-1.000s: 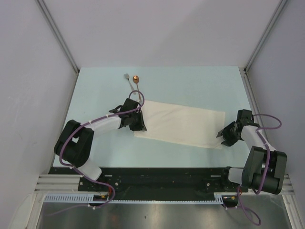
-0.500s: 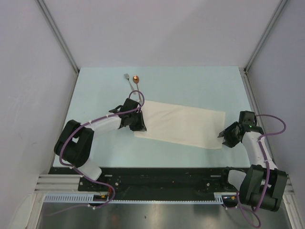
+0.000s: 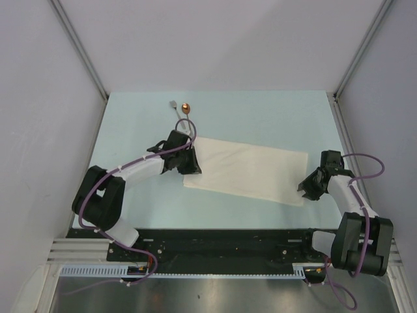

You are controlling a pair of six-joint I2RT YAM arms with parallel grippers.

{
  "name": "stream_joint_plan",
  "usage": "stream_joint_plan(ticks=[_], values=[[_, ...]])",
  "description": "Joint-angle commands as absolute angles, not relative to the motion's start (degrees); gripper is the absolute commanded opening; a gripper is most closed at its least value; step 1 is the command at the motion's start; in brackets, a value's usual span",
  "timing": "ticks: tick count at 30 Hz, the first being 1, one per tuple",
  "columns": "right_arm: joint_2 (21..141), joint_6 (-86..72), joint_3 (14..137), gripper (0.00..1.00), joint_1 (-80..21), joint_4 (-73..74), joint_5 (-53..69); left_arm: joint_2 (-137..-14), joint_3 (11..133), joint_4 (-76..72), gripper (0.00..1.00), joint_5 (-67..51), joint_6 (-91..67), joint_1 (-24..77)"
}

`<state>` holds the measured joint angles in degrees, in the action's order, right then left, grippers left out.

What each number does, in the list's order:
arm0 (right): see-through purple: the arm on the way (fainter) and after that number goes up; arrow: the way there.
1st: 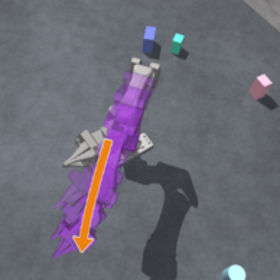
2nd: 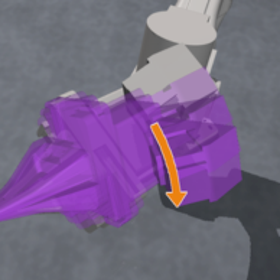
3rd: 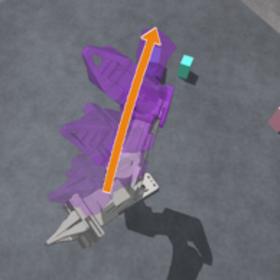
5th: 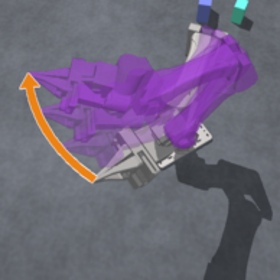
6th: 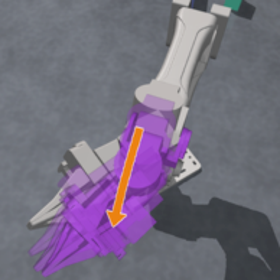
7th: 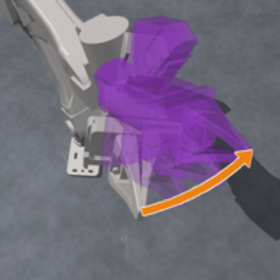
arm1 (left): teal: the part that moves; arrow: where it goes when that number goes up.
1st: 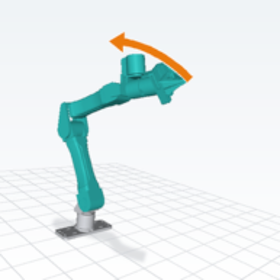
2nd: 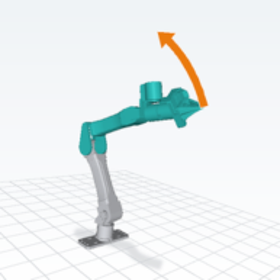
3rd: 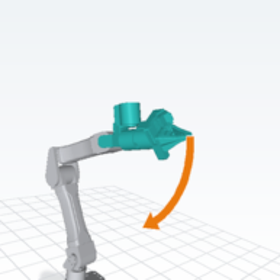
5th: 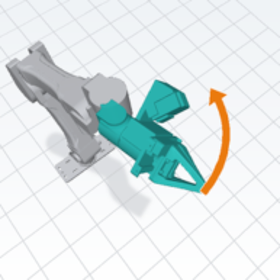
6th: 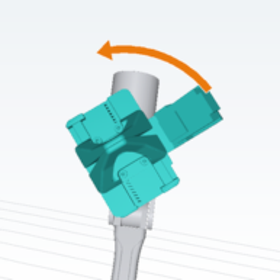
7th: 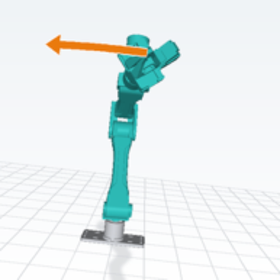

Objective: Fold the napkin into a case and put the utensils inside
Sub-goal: Fold and flatten the napkin at the center of the board, then pick up the rectangle-folded napkin from the center of the board.

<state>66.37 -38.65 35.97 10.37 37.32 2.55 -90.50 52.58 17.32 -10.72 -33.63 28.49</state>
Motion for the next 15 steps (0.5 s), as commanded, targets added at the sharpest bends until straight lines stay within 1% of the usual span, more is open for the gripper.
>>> stream_joint_plan(ticks=[1, 3, 6, 7, 9, 11, 15], values=[[70.04, -35.51, 38.57, 0.36, 10.20, 33.14, 1.93, -90.52, 57.30, 14.16, 0.18, -10.72, -35.33, 27.07], [72.58, -34.02, 41.03, 0.36, 9.84, 32.52, 2.55, -92.72, 59.06, 11.61, 0.20, -10.28, -36.30, 26.29], [73.39, -30.86, 41.93, 0.40, 8.97, 31.21, 3.86, -96.75, 62.57, 10.90, 0.20, -9.06, -37.09, 25.75], [73.13, -29.81, 41.84, 0.47, 8.79, 30.85, 4.13, -97.46, 63.45, 10.90, 0.21, -9.14, -37.09, 25.75], [73.04, -29.18, 42.45, 0.52, 8.79, 32.16, 6.24, -98.78, 65.56, 11.69, 0.21, -8.53, -36.04, 25.75], [72.42, -28.48, 44.55, 0.61, 8.35, 33.04, 8.07, -98.96, 65.74, 9.95, 0.21, -9.75, -34.38, 25.75], [72.68, -27.77, 48.86, 0.68, 8.44, 35.51, 9.40, -100.98, 68.28, 10.55, 0.22, -11.51, -33.57, 25.58]])
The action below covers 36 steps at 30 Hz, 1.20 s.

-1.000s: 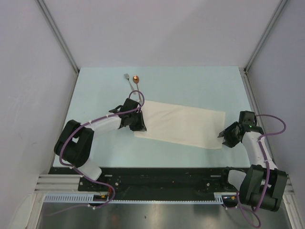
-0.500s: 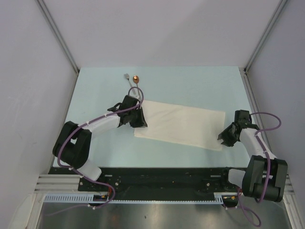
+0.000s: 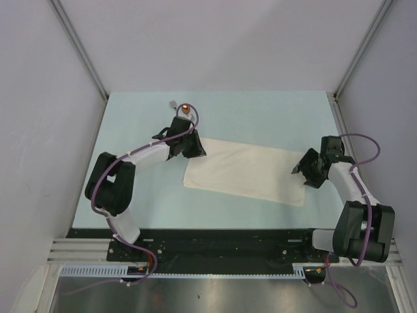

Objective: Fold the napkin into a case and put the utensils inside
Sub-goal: Pick up the rectangle-folded napkin from the center of the board.

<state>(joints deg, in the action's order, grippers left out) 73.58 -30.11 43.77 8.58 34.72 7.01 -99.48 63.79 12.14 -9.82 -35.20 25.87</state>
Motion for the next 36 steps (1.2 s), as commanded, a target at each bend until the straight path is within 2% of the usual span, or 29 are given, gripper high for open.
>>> stream_joint_plan(ticks=[1, 8, 11, 12, 14, 16, 19, 24, 36], values=[[72.86, -27.95, 49.04, 0.68, 8.52, 34.46, 9.58, -102.12, 69.16, 10.98, 0.22, -10.90, -33.75, 25.58], [80.39, -29.09, 50.17, 0.69, 9.05, 21.55, 9.14, -108.36, 76.00, 14.93, 0.21, -8.78, -38.93, 24.44], [86.63, -29.09, 55.70, 0.63, 9.23, 22.15, 9.40, -111.16, 82.93, 19.93, 0.22, -7.21, -37.97, 23.21], [87.62, -28.92, 56.94, 0.57, 9.05, 22.50, 9.49, -112.14, 84.97, 21.87, 0.22, -7.82, -38.14, 22.68], [88.68, -28.65, 58.35, 0.51, 8.79, 22.15, 8.97, -113.55, 87.35, 21.71, 0.22, -10.44, -38.58, 21.71], [89.82, -28.22, 59.23, 0.38, 8.88, 21.97, 8.26, -115.74, 88.59, 22.05, 0.22, -9.85, -38.67, 21.53], [92.19, -26.90, 60.20, 0.26, 9.05, 23.64, 8.61, -117.86, 90.09, 22.94, 0.22, -8.53, -39.37, 21.27], [94.04, -25.84, 59.42, 0.24, 9.14, 23.03, 8.09, -117.60, 87.36, 19.43, 0.22, -8.43, -39.64, 20.48], [102.91, -24.34, 63.10, 0.22, 11.33, 18.55, 7.73, -126.12, 95.27, 22.40, 0.22, -6.24, -39.02, 18.46]])
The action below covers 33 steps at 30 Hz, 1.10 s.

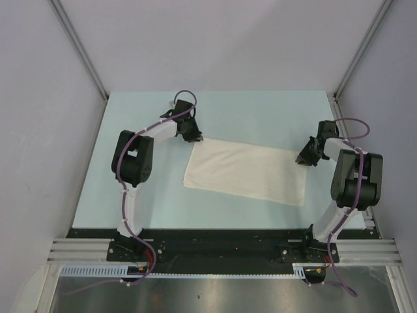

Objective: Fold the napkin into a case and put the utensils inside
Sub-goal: Pick up the rectangle-folded napkin from the center of the board.

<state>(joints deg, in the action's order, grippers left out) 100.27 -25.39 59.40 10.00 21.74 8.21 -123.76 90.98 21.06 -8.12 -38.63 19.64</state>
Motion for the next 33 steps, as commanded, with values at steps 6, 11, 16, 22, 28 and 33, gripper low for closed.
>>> stream_joint_plan(ticks=[6, 11, 16, 22, 28, 33], values=[[108.27, -24.00, 66.00, 0.22, 14.15, 17.49, 8.35, -129.72, 97.38, 24.08, 0.22, -4.83, -39.46, 17.23], [111.09, -23.47, 68.11, 0.23, 15.82, 17.66, 9.05, -130.52, 99.14, 25.40, 0.22, -2.73, -37.80, 16.96], [111.01, -21.71, 74.16, 0.37, 16.08, 23.98, 5.72, -127.99, 102.39, 27.07, 0.23, -2.02, -34.11, 17.40], [102.77, -21.71, 76.82, 0.69, 12.67, 37.78, -8.51, -115.95, 97.85, 26.90, 0.37, -3.59, -34.62, 20.64], [93.09, -21.53, 60.93, 0.73, 12.04, 36.40, -5.90, -99.16, 84.74, 21.54, 0.41, -10.36, -37.97, 27.14], [90.35, -20.92, 52.74, 0.72, 10.46, 32.00, -6.41, -89.31, 74.12, 17.49, 0.41, -13.35, -37.88, 32.51]])
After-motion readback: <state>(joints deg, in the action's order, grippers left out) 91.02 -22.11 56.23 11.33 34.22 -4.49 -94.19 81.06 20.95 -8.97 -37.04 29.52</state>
